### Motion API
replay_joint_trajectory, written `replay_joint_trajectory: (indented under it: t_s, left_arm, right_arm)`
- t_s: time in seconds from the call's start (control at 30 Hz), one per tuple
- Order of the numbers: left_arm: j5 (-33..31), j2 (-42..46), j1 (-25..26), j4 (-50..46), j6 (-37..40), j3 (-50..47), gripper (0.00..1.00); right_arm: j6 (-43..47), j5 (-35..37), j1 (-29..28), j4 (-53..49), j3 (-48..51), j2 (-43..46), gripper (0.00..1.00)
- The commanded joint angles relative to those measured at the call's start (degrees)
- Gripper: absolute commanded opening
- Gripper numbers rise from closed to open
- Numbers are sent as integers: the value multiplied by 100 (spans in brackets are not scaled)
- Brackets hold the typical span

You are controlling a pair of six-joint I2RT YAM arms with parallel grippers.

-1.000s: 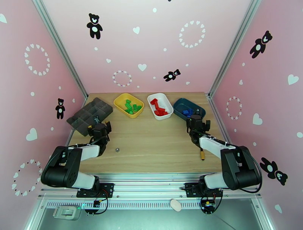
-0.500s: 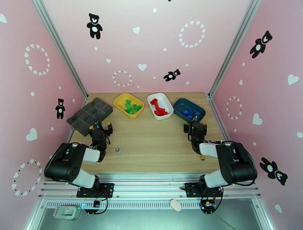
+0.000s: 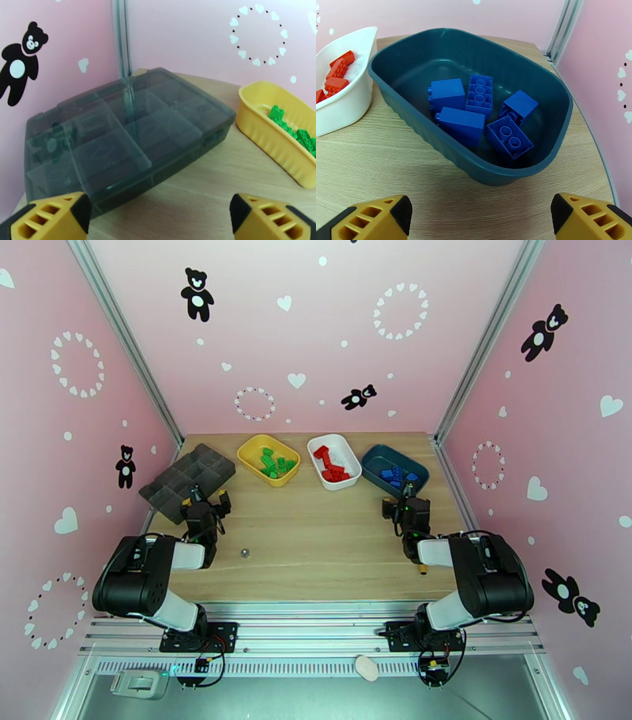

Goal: Sort the legos into containers by color

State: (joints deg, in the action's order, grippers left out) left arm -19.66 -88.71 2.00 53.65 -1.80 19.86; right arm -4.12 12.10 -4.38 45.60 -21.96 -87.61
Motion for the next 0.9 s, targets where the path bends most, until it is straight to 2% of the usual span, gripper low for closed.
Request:
replay_joint_trajectory:
  t_s: [0.0,0.57,0.73,0.87]
  left_arm:
    - [173,117,-24,-114,-92,57,99]
    - [142,109,-5,-113,-74,58,98]
    - [147,108,-2,-118,-72,56,98]
    - [145,108,-4,-118,-75,53,98]
  right_arm:
    - [-37,-110,17,73,-99,7,99]
    - [8,-243,16,-5,-149,-8,99]
    - [72,-780,143,-186,-289,-80,99]
    - [135,-924,153,-127,-217,-13,99]
